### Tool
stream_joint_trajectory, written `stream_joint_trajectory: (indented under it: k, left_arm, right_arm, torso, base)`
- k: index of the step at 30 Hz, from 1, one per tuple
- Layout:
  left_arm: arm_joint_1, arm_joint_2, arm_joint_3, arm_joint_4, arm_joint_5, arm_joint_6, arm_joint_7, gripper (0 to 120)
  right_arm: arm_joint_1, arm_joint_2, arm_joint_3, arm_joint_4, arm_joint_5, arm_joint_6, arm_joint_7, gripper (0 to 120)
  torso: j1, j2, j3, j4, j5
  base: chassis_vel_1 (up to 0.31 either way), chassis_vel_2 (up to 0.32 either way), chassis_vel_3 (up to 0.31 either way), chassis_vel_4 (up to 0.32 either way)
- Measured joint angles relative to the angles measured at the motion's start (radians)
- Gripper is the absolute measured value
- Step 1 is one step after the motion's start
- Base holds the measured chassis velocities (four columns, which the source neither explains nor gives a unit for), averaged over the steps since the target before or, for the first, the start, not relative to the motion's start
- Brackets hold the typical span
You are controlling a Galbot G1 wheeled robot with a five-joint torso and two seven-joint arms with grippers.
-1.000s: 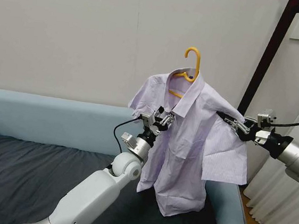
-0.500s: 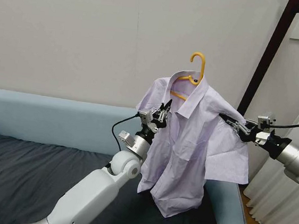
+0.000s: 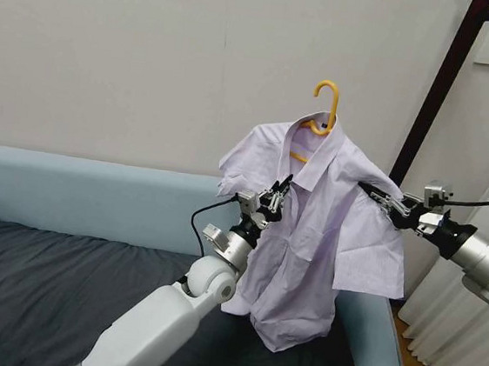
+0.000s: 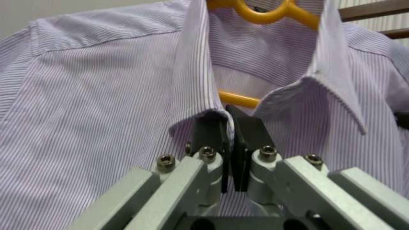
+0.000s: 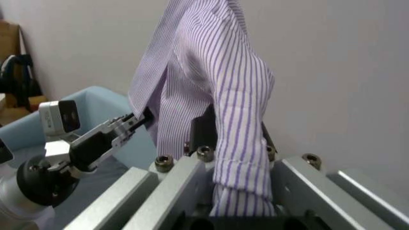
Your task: Pick up the clothes from the sofa and hang them on the clothes hanger.
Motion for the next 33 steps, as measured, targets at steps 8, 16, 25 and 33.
stream_joint_trajectory:
  k: [8,16,25,33]
  left_arm:
    - [0.072,0.046,-0.046,-0.048,0.04,-0.014,-0.048,26]
    - [0.215,0.107,-0.15,-0.132,0.074,-0.014,-0.059,52]
    - [0.452,0.121,-0.311,-0.237,0.108,-0.032,-0.081,89]
    - [0.583,0.092,-0.389,-0.306,0.144,-0.043,-0.1,100]
  right_arm:
    - [-0.014,-0.009,0.026,0.019,0.055,0.004,0.011,1]
    - [-0.014,-0.027,0.083,0.037,0.087,-0.036,0.067,1]
    - [-0.007,-0.053,0.171,0.091,0.106,-0.135,0.179,1]
    - [-0.001,0.011,0.267,0.108,-0.001,-0.174,0.333,1]
  torso:
    - [0.0,0.0,0.0,0.0001,0.0]
    - [0.0,0.0,0.0,0.0001,0.0]
    - [0.0,0.0,0.0,0.0002,-0.0002]
    - [0.0,0.0,0.0,0.0001,0.0002]
  base:
    - [0.0,0.0,0.0,0.0]
    - [0.0,0.0,0.0,0.0]
    - [0.0,0.0,0.0,0.0]
    - [0.0,0.0,0.0,0.0]
